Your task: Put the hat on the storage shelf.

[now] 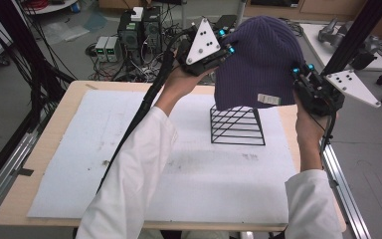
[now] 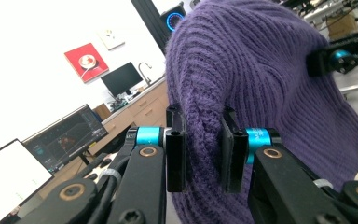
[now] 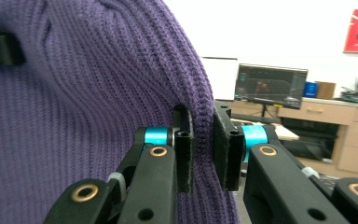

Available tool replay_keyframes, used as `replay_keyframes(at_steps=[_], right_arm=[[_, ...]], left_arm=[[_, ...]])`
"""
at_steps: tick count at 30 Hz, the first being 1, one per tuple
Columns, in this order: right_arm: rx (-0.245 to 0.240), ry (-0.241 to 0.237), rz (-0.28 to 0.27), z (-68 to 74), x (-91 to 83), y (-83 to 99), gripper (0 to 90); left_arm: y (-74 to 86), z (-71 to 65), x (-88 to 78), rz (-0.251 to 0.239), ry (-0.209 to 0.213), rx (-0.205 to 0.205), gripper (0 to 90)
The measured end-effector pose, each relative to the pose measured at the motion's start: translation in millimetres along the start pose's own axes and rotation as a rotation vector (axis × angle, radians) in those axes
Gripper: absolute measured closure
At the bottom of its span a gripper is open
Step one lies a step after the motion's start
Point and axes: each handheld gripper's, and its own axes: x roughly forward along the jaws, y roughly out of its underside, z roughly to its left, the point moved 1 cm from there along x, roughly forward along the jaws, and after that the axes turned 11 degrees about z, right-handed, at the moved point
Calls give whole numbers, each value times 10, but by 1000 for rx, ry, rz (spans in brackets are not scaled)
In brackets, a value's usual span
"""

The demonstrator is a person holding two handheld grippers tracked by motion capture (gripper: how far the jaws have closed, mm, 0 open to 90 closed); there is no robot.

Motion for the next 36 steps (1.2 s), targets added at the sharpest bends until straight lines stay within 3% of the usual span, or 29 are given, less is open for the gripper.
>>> replay_keyframes(at_steps=[10,11,14,19,27,36], right_arm=[[-6,65,21,-48,187,44,821],[-4,75,28,-58,206,55,822],[-3,103,61,-102,259,102,822],[22,121,86,-131,279,193,822],[26,132,124,-126,289,332,822],[25,121,192,-87,312,608,822]], left_arm=[[66,30,199,22,-42,9,753],[80,2,242,23,-36,-6,753],[120,-57,309,49,-39,13,753],[174,-154,354,58,-41,9,752],[278,-235,354,68,-9,-3,750],[516,-364,377,97,29,-27,745]])
